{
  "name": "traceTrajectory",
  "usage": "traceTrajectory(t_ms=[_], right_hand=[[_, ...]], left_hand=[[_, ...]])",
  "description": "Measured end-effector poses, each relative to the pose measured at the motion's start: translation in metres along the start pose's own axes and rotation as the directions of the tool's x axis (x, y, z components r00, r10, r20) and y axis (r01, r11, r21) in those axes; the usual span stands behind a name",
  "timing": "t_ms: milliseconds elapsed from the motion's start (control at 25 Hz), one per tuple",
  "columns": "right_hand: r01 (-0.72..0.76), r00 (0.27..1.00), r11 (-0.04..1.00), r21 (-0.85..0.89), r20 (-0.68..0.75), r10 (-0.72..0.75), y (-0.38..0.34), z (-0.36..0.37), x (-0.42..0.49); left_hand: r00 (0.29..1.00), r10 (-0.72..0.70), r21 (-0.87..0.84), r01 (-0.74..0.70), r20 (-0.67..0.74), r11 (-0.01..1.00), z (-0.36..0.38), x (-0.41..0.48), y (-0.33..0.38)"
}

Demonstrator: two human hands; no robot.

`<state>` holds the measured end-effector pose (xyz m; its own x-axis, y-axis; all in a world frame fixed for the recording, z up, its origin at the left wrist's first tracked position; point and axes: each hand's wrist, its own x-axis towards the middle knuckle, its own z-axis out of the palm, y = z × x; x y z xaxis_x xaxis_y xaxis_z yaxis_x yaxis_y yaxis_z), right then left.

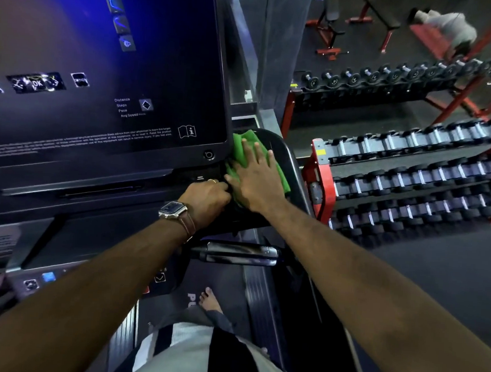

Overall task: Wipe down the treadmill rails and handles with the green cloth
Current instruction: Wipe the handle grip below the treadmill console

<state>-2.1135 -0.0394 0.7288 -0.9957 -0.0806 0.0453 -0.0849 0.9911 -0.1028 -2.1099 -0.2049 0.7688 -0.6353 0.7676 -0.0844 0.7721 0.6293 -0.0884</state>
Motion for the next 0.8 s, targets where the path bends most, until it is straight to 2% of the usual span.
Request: traceTrajectory(t_ms=[160, 240, 320, 360, 400, 480, 520, 560, 640, 800], right_hand=[[0.208, 0.976, 0.969, -0.130, -0.034, -0.214, 0.005, 0.013, -0.048], [0.336, 0.940, 0.910, -0.243, 0.023, -0.341, 0.018, 0.015, -0.067], [0.485, 0.873, 0.810, -0.330, 0.118, -0.474, 0.032, 0.018, -0.079], [0.578, 0.812, 0.744, -0.336, 0.144, -0.566, 0.037, 0.018, -0.079], [0.686, 0.718, 0.653, -0.320, 0.159, -0.677, 0.037, 0.016, -0.073], [0.861, 0.490, 0.441, -0.253, 0.178, -0.854, 0.026, 0.012, -0.049], [0.893, 0.413, 0.354, -0.278, 0.190, -0.891, 0.017, 0.010, -0.038], [0.892, 0.391, 0.313, -0.326, 0.208, -0.897, 0.008, 0.009, -0.030], [0.869, 0.438, 0.342, -0.357, 0.235, -0.868, 0.007, 0.008, -0.030], [0.806, 0.577, 0.518, -0.287, 0.182, -0.796, 0.044, -0.004, -0.057]], left_hand=[[0.986, -0.144, 0.058, 0.140, 0.078, 0.988, -0.010, -0.011, -0.012], [0.976, -0.204, 0.054, 0.201, 0.076, 0.978, -0.009, -0.020, -0.023], [0.962, -0.261, 0.018, 0.261, 0.081, 0.965, -0.006, -0.027, -0.032], [0.956, -0.279, -0.003, 0.281, 0.091, 0.960, -0.002, -0.030, -0.034], [0.950, -0.296, -0.033, 0.300, 0.096, 0.953, 0.000, -0.031, -0.035], [0.939, -0.333, -0.113, 0.342, 0.087, 0.933, 0.001, -0.029, -0.034], [0.934, -0.349, -0.149, 0.357, 0.079, 0.922, 0.001, -0.027, -0.034], [0.930, -0.360, -0.172, 0.367, 0.070, 0.914, 0.003, -0.026, -0.034], [0.931, -0.360, -0.179, 0.366, 0.066, 0.913, 0.008, -0.027, -0.036], [0.928, -0.368, -0.141, 0.373, 0.062, 0.917, 0.009, -0.033, -0.029]])
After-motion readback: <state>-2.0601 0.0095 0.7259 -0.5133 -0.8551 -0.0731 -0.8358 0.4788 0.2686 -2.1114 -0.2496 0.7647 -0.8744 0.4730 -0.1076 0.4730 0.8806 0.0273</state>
